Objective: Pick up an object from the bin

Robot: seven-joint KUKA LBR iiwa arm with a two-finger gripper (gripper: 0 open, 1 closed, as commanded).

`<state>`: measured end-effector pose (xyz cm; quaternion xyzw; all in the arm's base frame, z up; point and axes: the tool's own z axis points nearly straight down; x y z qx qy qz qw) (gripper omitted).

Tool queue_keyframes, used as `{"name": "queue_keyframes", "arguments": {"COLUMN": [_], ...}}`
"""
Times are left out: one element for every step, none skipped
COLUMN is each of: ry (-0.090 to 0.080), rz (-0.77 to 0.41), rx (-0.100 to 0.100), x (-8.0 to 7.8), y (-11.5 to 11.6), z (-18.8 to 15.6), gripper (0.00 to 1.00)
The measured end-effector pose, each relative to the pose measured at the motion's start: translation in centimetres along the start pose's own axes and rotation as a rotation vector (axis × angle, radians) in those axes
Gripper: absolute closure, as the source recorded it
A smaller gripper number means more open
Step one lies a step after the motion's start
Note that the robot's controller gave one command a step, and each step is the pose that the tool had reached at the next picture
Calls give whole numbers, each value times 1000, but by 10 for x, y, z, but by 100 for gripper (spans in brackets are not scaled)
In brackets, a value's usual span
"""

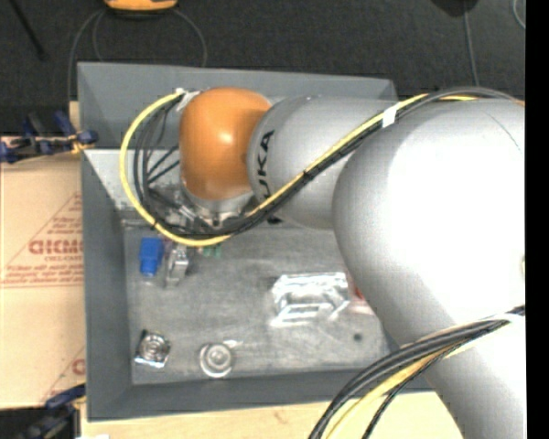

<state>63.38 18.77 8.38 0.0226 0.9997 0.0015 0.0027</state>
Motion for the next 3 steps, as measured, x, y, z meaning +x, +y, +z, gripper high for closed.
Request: {"name": "queue_keyframes", "arguments": {"ry": [0, -2, -9], "rz": [-143, -140, -166], "rx": [7, -1, 1], "x": [-16, -17, -23], "y": [38, 41, 44], "z": [9, 6, -138], "gripper": [0, 100, 100]}}
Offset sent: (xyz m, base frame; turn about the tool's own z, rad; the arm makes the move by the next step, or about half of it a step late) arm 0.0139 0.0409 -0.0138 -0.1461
